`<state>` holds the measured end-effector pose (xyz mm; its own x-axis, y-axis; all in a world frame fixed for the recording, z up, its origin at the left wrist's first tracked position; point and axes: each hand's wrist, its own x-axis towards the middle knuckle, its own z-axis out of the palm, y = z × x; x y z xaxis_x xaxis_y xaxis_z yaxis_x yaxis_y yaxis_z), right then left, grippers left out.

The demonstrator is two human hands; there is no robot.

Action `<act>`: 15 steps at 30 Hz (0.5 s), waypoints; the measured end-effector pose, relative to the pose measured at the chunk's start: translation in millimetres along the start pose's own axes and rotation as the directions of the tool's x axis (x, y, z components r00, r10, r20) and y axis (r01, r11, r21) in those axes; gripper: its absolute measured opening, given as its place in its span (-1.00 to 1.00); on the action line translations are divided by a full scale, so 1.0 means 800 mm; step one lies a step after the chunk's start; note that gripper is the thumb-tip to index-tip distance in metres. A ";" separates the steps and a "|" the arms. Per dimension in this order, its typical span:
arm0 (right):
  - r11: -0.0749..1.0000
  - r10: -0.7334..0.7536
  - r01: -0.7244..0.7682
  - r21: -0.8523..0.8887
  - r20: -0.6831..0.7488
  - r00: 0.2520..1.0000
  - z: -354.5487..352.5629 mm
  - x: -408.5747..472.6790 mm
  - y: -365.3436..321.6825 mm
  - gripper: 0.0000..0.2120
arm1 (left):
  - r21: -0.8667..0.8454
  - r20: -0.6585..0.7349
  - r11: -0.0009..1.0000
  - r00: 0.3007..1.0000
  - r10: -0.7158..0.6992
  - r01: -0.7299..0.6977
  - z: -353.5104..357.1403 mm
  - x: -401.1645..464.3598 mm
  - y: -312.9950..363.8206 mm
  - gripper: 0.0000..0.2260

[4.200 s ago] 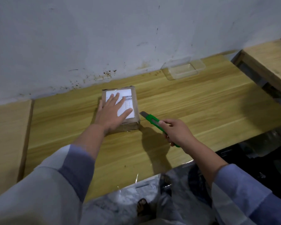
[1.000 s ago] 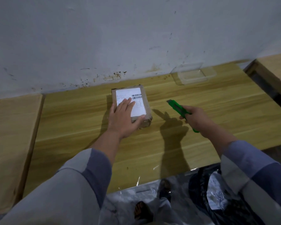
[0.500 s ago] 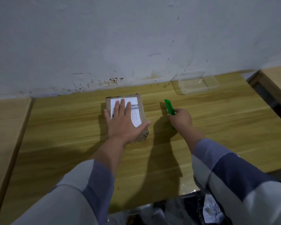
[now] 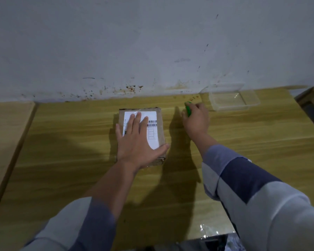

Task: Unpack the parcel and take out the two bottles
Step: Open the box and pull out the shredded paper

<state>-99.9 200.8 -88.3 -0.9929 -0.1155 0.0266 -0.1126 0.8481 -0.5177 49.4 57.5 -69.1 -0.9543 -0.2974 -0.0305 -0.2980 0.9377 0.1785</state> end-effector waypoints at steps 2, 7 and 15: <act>0.955 -0.119 0.090 0.283 0.089 0.989 0.003 -0.007 -0.029 -0.69 | 0.004 0.012 1.000 1.000 0.001 -0.001 -0.001 0.000 0.000 -0.01; 0.864 -0.170 -0.036 0.502 0.357 0.918 0.002 -0.025 -0.067 -0.68 | 0.013 0.058 1.000 0.998 0.027 -0.028 -0.004 -0.001 -0.002 -0.04; 0.888 -0.002 -0.088 0.452 0.194 0.981 -0.012 -0.084 -0.027 -0.75 | 0.079 0.233 0.964 0.945 0.228 -0.252 -0.031 -0.015 -0.033 -0.19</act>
<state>-31.1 195.3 -70.9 -0.9666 -0.2154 -0.1386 0.0038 0.5289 -0.8487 69.5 31.7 -49.4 -0.9758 -0.0255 -0.2172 -0.0486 0.9936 0.1018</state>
